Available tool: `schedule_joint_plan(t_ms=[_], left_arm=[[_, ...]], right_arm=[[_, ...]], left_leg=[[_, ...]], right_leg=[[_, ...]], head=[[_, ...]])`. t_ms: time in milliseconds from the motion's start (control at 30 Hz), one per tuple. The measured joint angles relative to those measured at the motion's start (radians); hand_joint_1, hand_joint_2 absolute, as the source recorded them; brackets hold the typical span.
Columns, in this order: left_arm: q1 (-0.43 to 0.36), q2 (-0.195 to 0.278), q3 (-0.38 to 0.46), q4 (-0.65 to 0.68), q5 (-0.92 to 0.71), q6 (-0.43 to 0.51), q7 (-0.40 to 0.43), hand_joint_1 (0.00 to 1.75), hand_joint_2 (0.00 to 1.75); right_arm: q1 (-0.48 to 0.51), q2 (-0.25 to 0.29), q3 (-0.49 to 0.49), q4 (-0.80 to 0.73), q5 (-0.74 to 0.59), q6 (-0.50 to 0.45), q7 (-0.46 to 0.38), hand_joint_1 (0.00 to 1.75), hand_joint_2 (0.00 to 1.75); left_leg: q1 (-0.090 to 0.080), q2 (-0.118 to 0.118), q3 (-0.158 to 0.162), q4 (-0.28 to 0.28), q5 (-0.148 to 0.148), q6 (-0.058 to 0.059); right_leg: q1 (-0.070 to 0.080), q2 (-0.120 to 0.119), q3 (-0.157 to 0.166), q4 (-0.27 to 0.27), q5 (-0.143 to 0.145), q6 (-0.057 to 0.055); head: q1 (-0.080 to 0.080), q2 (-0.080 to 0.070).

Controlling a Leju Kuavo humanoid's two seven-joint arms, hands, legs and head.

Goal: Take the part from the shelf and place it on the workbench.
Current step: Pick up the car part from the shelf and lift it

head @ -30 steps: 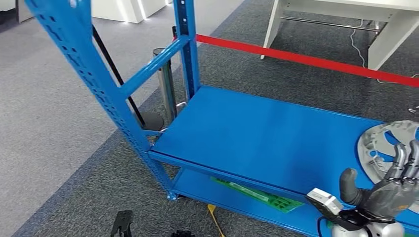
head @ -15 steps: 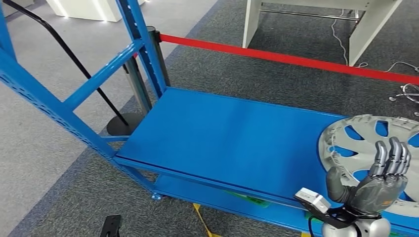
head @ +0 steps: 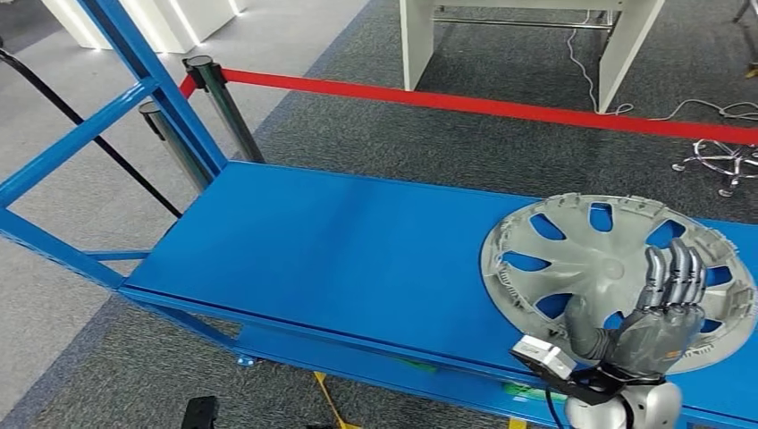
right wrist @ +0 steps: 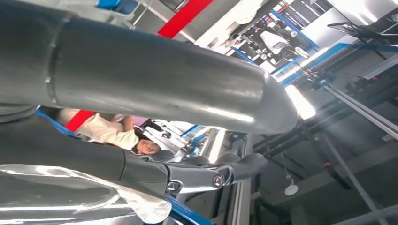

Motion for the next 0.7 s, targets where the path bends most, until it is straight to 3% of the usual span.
schedule_joint_plan(t_ms=[33, 67, 133, 167, 200, 233, 300, 367, 467, 500, 533, 633, 667, 700], left_arm=[[0.002, 0.0, 0.0, 0.0, 0.0, 0.0, 0.0, 0.0, 0.0], [0.003, 0.0, 0.0, 0.0, 0.0, -0.001, 0.0, 0.0, 0.0], [0.005, 0.006, 0.0, 0.0, 0.001, -0.002, 0.0, 0.0, 0.0], [0.005, 0.01, 0.0, 0.001, 0.001, -0.002, -0.001, 0.0, 0.0], [0.006, 0.013, 0.0, 0.002, 0.001, -0.002, -0.001, 0.0, 0.0], [0.006, 0.015, 0.0, 0.002, 0.002, -0.002, -0.002, 0.0, 0.0], [0.005, 0.011, 0.0, 0.003, 0.002, -0.002, -0.002, 0.0, 0.0], [0.003, 0.004, 0.0, 0.003, 0.001, -0.003, -0.002, 0.0, 0.0], [0.003, -0.008, 0.0, 0.003, -0.001, -0.004, -0.001, 0.0, 0.0], [0.004, -0.012, -0.001, 0.003, -0.005, -0.005, 0.001, 0.0, 0.0], [0.004, -0.015, -0.003, 0.003, -0.01, -0.005, 0.004, 0.0, 0.0], [0.001, -0.02, -0.02, 0.003, -0.041, 0.0, 0.024, 0.0, 0.0], [-0.002, -0.023, -0.028, 0.003, -0.052, 0.004, 0.032, 0.0, 0.0], [-0.006, -0.025, -0.038, 0.003, -0.063, 0.008, 0.038, 0.0, 0.0]], right_arm=[[0.0, 0.0, 0.0, 0.0, 0.0, 0.0, 0.0, 0.0, 0.0], [0.0, 0.0, 0.0, 0.0, 0.0, 0.0, 0.0, 0.0, 0.0], [0.001, 0.0, 0.0, 0.001, 0.0, 0.0, 0.0, 0.0, 0.0], [0.003, 0.0, 0.0, 0.002, 0.0, 0.0, 0.0, 0.0, 0.0], [0.006, 0.0, -0.001, 0.003, 0.0, 0.0, 0.0, 0.0, 0.0], [0.009, 0.0, -0.001, 0.004, 0.0, 0.0, 0.0, 0.0, 0.0], [0.013, 0.0, -0.001, 0.002, 0.0, 0.0, 0.0, 0.0, 0.0], [0.013, 0.0, -0.001, -0.001, -0.001, 0.0, 0.0, 0.0, 0.0], [0.015, 0.0, -0.003, -0.002, -0.003, 0.0, 0.0, 0.0, 0.0], [0.019, 0.0, -0.005, -0.002, -0.006, 0.0, 0.0, 0.0, 0.0], [0.025, 0.0, -0.006, -0.005, -0.011, 0.0, 0.0, 0.0, 0.0], [0.056, 0.001, -0.013, -0.031, -0.043, 0.0, 0.0, 0.0, 0.0], [0.069, 0.001, -0.016, -0.044, -0.057, 0.0, 0.0, 0.0, 0.0], [0.083, 0.002, -0.021, -0.058, -0.07, -0.001, 0.0, 0.0, 0.0]], left_leg=[[-0.023, -0.001, -0.001, -0.005, 0.014, 0.024], [-0.049, -0.002, 0.015, -0.048, 0.043, 0.053], [-0.097, -0.007, 0.077, -0.188, 0.107, 0.122], [-0.112, -0.01, 0.106, -0.248, 0.127, 0.147], [-0.119, -0.011, 0.125, -0.286, 0.136, 0.163], [-0.118, -0.013, 0.135, -0.305, 0.138, 0.169], [-0.109, -0.012, 0.151, -0.336, 0.149, 0.161], [-0.091, -0.01, 0.171, -0.377, 0.166, 0.14], [-0.067, -0.007, 0.175, -0.391, 0.173, 0.104], [-0.059, -0.005, 0.175, -0.389, 0.171, 0.093], [-0.05, -0.004, 0.174, -0.385, 0.167, 0.081], [-0.023, -0.005, 0.167, -0.35, 0.147, 0.043], [-0.02, -0.006, 0.162, -0.334, 0.139, 0.032], [-0.019, -0.008, 0.156, -0.321, 0.133, 0.023]], right_leg=[[0.011, 0.0, -0.001, -0.003, 0.003, -0.007], [0.02, 0.001, -0.003, -0.008, 0.006, -0.014], [0.035, 0.005, -0.004, -0.017, 0.014, -0.027], [0.037, 0.006, -0.003, -0.021, 0.016, -0.031], [0.039, 0.006, -0.002, -0.024, 0.019, -0.032], [0.04, 0.006, -0.001, -0.028, 0.021, -0.031], [0.043, 0.005, 0.003, -0.037, 0.022, -0.029], [0.048, 0.005, -0.008, -0.012, -0.003, -0.022], [0.036, 0.006, -0.077, 0.136, -0.079, 0.006], [0.029, 0.005, -0.092, 0.171, -0.087, 0.019], [0.021, 0.003, -0.09, 0.172, -0.076, 0.033], [-0.005, -0.002, -0.007, 0.025, -0.003, 0.08], [-0.008, 0.0, 0.018, -0.014, 0.004, 0.077], [-0.008, 0.003, 0.029, -0.031, 0.001, 0.064]], head=[[0.0, 0.0], [0.0, 0.0], [0.003, 0.0], [0.002, 0.0], [0.002, 0.0], [0.0, 0.0], [-0.006, 0.0], [-0.007, 0.0], [-0.007, 0.0], [-0.007, 0.0], [-0.007, 0.0], [-0.003, 0.0], [0.0, 0.0], [0.001, 0.0]])
